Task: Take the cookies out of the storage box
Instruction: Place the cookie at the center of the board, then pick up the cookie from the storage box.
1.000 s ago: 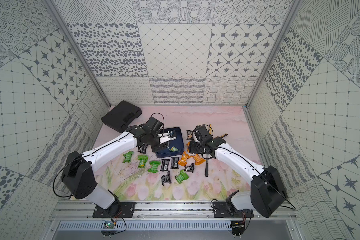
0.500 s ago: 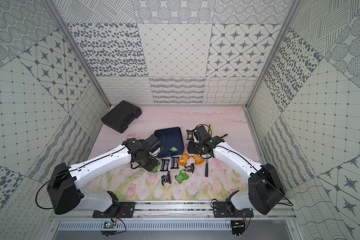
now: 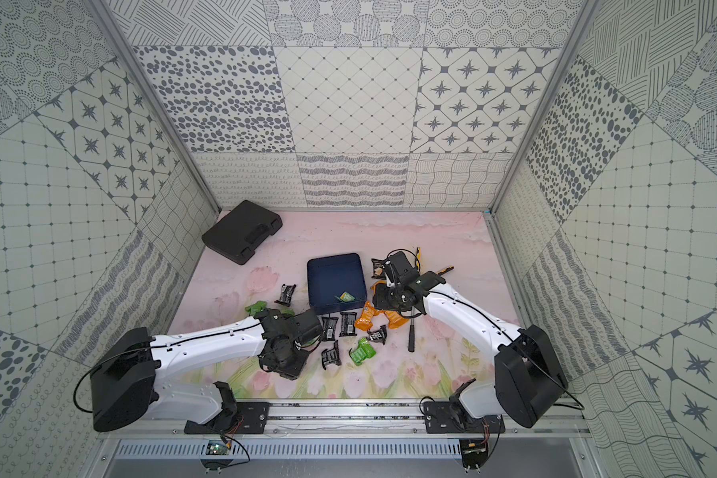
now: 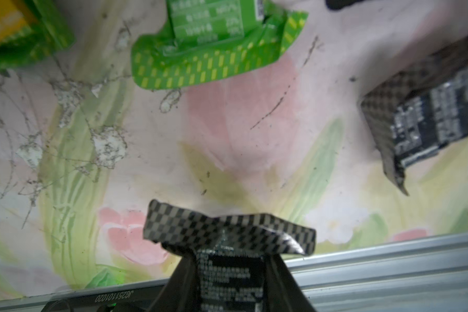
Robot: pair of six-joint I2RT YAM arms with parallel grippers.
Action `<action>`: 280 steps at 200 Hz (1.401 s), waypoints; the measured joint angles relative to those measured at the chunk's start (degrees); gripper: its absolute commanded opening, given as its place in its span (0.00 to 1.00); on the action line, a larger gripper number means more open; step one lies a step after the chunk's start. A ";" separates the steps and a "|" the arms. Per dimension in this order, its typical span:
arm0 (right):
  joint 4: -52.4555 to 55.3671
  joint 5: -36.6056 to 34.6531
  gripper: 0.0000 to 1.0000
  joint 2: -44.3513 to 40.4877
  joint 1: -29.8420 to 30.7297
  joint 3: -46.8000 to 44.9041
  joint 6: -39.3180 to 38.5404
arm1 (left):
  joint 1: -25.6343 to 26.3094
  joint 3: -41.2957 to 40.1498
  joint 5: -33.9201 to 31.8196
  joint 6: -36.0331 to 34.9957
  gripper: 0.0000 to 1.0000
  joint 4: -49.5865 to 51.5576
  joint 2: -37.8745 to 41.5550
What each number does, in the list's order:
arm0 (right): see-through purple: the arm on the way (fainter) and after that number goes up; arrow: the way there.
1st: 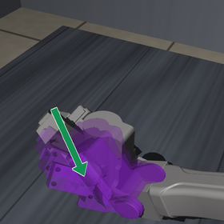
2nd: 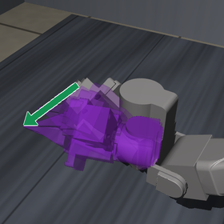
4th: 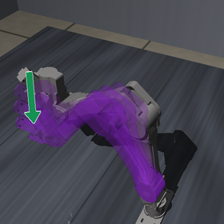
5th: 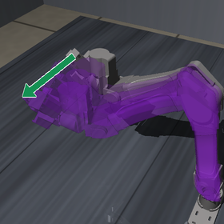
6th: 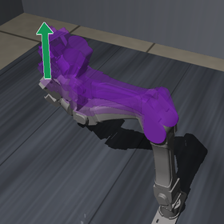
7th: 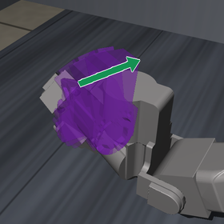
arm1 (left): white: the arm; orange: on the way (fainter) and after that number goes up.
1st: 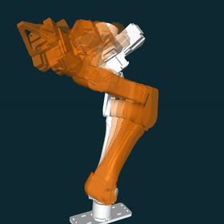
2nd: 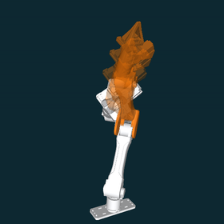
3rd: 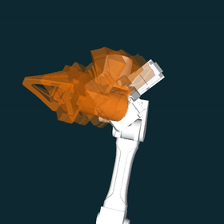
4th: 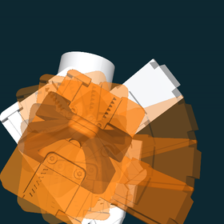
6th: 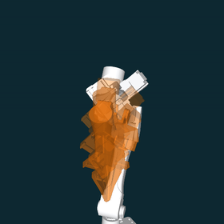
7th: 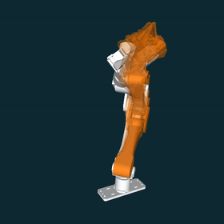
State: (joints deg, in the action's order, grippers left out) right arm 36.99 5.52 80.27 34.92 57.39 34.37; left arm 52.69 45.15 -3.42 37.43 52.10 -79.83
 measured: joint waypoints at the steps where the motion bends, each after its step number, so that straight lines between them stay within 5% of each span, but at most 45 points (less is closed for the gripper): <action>1: 0.04 0.00 0.49 0.00 0.00 0.00 0.00 | 0.04 -0.07 -0.02 0.07 0.00 -0.17 -0.13; 27: 0.46 -0.20 0.49 -0.09 0.17 0.00 0.39 | 0.96 -0.74 -0.50 1.57 0.06 -4.37 -3.15; 83: 0.87 -1.25 0.48 -0.11 0.85 0.04 1.03 | 1.64 -0.17 -1.18 1.84 0.44 -6.71 -7.08; 134: 1.79 -2.69 0.51 0.02 2.45 3.39 -0.35 | 1.68 -0.68 -2.82 1.84 0.71 -8.02 -2.73; 208: 3.08 -2.82 0.53 8.22 5.35 15.61 -3.63 | 0.68 0.09 -11.63 0.90 0.81 -10.80 17.27; 280: 12.61 -2.69 0.59 27.65 9.64 35.71 -6.43 | -12.92 -7.58 -22.43 10.51 0.79 -21.94 33.31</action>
State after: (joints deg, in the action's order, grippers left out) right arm 49.60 2.83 107.92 44.56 93.10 27.94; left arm 39.77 37.56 -25.85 47.94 30.15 -46.52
